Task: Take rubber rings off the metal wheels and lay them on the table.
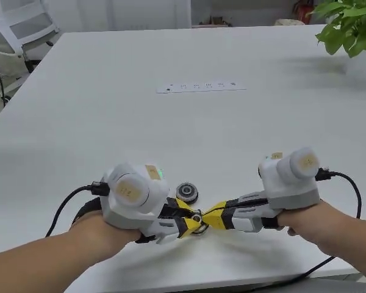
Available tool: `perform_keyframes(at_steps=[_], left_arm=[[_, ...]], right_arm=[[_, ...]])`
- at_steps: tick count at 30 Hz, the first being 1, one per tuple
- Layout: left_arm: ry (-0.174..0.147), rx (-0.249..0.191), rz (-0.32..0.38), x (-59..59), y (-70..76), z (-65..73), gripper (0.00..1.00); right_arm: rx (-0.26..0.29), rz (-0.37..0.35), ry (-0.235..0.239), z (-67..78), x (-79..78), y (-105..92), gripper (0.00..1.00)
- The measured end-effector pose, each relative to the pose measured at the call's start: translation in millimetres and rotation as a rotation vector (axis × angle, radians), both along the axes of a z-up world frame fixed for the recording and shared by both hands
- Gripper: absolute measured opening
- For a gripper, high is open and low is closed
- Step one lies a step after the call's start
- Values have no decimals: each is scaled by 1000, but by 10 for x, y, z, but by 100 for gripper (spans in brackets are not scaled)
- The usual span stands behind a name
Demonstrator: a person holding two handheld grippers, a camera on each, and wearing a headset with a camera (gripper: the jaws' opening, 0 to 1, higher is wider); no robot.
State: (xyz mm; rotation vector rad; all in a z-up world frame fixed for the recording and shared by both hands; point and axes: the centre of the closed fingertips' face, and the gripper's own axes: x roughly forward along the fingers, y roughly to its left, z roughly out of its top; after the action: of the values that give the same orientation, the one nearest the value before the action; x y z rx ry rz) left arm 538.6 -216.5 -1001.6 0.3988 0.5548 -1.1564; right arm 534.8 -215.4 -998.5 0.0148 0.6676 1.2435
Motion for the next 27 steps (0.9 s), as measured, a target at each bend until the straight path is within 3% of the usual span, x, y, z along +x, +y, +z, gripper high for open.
perform_keyframes(at_steps=[14,16,18,20,27], left_arm=[[1,-2,-4,-17,-9,4,12],[0,-2,-4,-15,-10,4,12],[-3,-6,-7,-11,-16,9,12],[1,-4,-4,-15,-12,6,12],[1,-5,-4,-19,-10,9,12]], right_arm=[[27,13,5,44,-39,35,0],[84,51,27,128,-120,108,0],[33,52,-22,78,-86,77,0],[43,32,9,54,-75,73,0],[22,-3,12,-5,-17,3,0]])
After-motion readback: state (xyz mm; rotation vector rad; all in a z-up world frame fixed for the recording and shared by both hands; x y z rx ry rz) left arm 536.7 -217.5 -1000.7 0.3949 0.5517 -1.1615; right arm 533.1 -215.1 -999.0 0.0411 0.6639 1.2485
